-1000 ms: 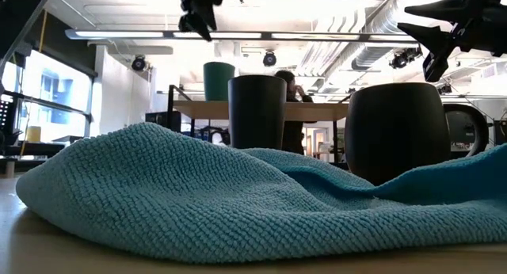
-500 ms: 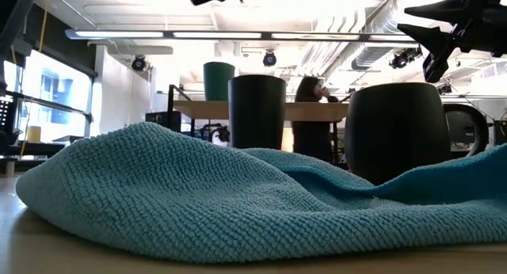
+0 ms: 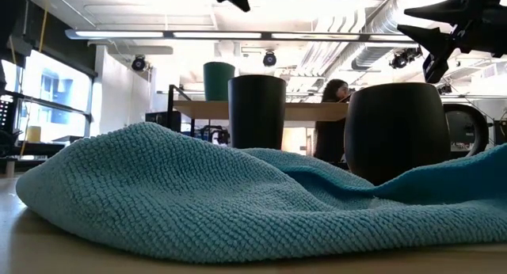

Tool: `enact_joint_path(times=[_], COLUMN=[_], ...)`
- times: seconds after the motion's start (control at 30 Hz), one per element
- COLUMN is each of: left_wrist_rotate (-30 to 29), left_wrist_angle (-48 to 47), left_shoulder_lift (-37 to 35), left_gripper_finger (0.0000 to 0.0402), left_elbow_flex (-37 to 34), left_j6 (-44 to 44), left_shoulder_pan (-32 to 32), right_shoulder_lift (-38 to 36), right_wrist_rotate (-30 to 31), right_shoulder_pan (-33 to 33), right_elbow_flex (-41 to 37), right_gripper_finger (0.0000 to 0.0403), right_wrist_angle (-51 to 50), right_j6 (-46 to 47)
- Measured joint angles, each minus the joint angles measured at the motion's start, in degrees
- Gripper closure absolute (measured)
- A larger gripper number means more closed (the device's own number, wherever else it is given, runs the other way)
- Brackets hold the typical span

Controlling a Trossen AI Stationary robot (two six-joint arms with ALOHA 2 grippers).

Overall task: Stack small to large cups/mugs on shelf
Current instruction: Put the black cup on the shelf

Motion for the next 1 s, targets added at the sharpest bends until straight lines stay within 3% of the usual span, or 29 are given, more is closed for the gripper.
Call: enact_joint_path(times=[0.5, 1.0], left_wrist_rotate=[1.52, 2.31], left_wrist_angle=[10.53, 14.4], left_shoulder_lift=[0.02, 1.04], left_gripper_finger=[0.0197, 0.0197], left_elbow_flex=[-15.23, -16.29], left_j6=[-5.66, -5.64], left_shoulder_pan=[-2.04, -2.0], right_shoulder_lift=[-0.02, -0.02], right_wrist_rotate=[-0.52, -0.55], right_shoulder_pan=[-0.02, -0.02], right_elbow_flex=[-0.02, -0.02], right_gripper_finger=[0.0299, 0.0299], right_wrist_angle=[-2.56, -2.54], right_j6=[1.96, 1.95])
